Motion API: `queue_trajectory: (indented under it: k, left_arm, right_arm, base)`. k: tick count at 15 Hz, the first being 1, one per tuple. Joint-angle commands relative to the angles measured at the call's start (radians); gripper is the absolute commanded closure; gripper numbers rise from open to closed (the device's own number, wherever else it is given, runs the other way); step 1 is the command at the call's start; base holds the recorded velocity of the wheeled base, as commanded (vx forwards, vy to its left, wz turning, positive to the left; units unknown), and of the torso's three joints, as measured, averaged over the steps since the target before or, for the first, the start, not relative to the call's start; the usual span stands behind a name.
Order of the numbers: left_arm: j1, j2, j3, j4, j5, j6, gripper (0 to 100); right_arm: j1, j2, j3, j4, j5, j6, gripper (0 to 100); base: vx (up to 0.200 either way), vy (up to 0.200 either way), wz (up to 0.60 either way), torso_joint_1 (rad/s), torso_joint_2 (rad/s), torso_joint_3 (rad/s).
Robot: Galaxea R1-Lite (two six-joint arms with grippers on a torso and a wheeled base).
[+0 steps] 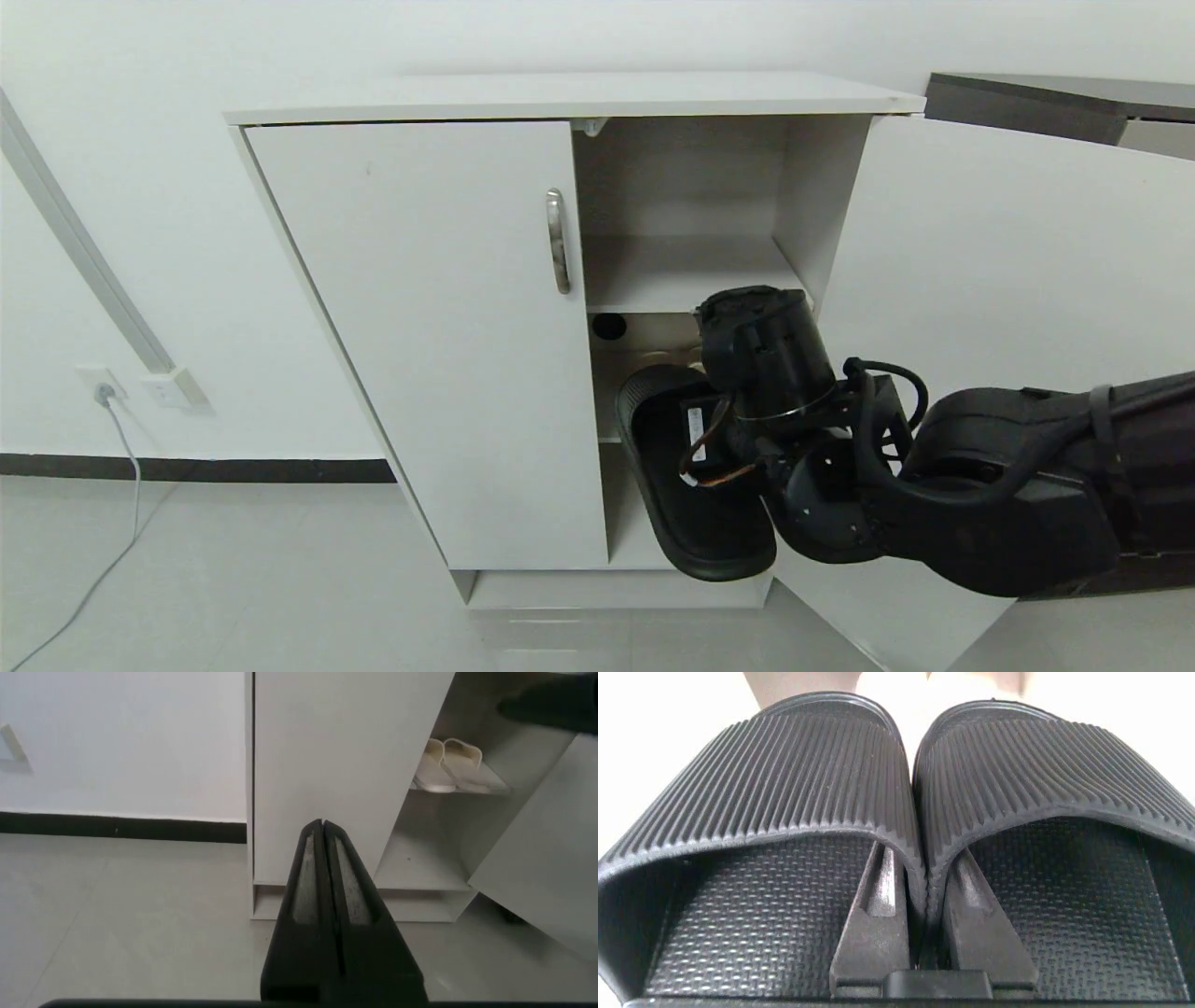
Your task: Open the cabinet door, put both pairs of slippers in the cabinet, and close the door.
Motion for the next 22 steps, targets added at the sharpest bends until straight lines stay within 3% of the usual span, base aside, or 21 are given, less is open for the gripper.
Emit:
queue_trajectory:
  k: [1, 3, 10, 17, 22]
  left_arm:
    - [0.002, 0.000, 0.000, -0.001, 0.000, 0.000, 100]
    - [0.002, 0.000, 0.000, -0.001, 0.000, 0.000, 100]
    - [0.002, 0.000, 0.000, -0.001, 0.000, 0.001, 100]
    - [0.002, 0.000, 0.000, -0.001, 0.000, 0.001, 100]
    - [0.000, 0.000, 0.000, -0.001, 0.000, 0.001, 100]
  right_arm:
    - [0.003, -0.014, -0.084, 0.056, -0.010, 0.001, 100]
    - [0.003, -0.027, -0.139, 0.141, -0.029, 0.001, 100]
    - [-0.009, -0.013, -0.229, 0.158, -0.038, -0.019, 100]
    - [-0.009, -0.008, -0.197, 0.147, -0.036, -0.016, 100]
    - [-0.014, -0.008, -0.193, 0.145, -0.036, -0.014, 100]
  base:
    - [0.000, 0.000, 0.00, 0.000, 0.00, 0.000]
    - [0.000, 0.000, 0.00, 0.000, 0.00, 0.000]
    - [0.000, 0.000, 0.00, 0.000, 0.00, 0.000]
    - [0.000, 0.000, 0.00, 0.000, 0.00, 0.000]
    - [0.200, 0.000, 0.00, -0.002, 0.00, 0.003]
